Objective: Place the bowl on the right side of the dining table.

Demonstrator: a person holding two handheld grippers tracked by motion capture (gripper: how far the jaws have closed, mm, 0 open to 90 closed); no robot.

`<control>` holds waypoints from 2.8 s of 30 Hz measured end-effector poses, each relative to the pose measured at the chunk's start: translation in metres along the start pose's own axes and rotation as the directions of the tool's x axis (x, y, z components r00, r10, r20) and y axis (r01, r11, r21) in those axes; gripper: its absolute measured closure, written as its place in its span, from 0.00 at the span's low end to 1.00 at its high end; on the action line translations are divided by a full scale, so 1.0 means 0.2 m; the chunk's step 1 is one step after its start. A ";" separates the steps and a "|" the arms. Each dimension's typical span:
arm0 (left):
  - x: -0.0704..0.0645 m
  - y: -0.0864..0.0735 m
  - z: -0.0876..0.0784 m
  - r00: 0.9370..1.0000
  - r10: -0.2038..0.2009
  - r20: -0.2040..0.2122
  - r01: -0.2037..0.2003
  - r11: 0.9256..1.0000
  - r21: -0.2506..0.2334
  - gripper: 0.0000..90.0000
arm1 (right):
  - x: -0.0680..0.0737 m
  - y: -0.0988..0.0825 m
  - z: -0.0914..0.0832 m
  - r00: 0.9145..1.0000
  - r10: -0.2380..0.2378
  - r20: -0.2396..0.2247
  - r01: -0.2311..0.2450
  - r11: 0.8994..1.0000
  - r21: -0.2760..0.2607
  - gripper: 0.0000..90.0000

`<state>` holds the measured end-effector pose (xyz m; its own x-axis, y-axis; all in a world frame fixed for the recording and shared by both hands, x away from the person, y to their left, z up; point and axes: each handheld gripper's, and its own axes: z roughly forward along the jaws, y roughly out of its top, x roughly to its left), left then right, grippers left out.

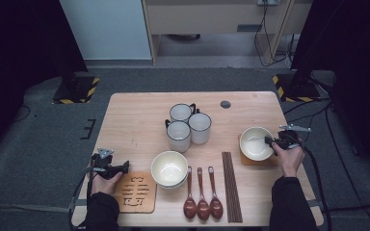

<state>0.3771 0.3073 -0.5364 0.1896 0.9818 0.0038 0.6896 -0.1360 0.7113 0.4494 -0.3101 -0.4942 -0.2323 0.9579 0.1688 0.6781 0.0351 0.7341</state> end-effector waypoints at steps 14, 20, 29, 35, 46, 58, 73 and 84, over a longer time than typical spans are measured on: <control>0.00 0.00 0.00 1.000 0.000 0.000 0.000 1.000 0.000 0.07 | -0.03 0.00 0.02 0.999 -0.013 0.049 0.013 1.000 -0.007 0.92; 0.00 0.00 0.00 1.000 0.000 0.000 0.000 1.000 0.000 0.07 | -0.05 -0.01 0.03 0.999 0.009 0.037 -0.009 1.000 -0.001 0.92; 0.00 0.00 0.00 1.000 0.000 0.000 0.000 1.000 0.000 0.07 | -0.06 -0.02 0.03 0.999 -0.001 0.050 0.001 1.000 0.007 0.91; 0.00 0.00 0.00 1.000 0.000 0.000 0.000 1.000 0.000 0.07 | -0.05 -0.02 0.02 0.998 -0.016 0.054 0.016 1.000 -0.009 0.82; 0.00 0.00 0.00 1.000 -0.005 -0.010 0.005 1.000 0.005 0.04 | -0.05 0.00 -0.02 0.998 -0.032 0.058 0.037 0.996 -0.081 0.52; -0.01 0.00 -0.01 1.000 -0.012 -0.011 0.012 1.000 -0.010 0.13 | 0.00 0.03 -0.09 0.996 -0.066 0.065 0.074 0.989 -0.125 0.43; -0.05 0.06 -0.13 0.997 -0.048 0.059 0.055 0.992 -0.118 0.31 | 0.07 0.07 -0.18 0.994 -0.101 0.028 0.105 0.981 -0.163 0.43; -0.11 0.15 -0.26 0.990 -0.054 0.128 0.082 0.970 -0.230 0.33 | 0.19 0.10 -0.22 0.988 -0.151 -0.029 0.143 0.974 -0.178 0.44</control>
<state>0.3575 0.2891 -0.4774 0.2405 0.9626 -0.1246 0.5235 -0.0206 0.8518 0.4234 -0.2866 -0.4441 -0.3520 0.9330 0.0753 0.5027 0.1206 0.8560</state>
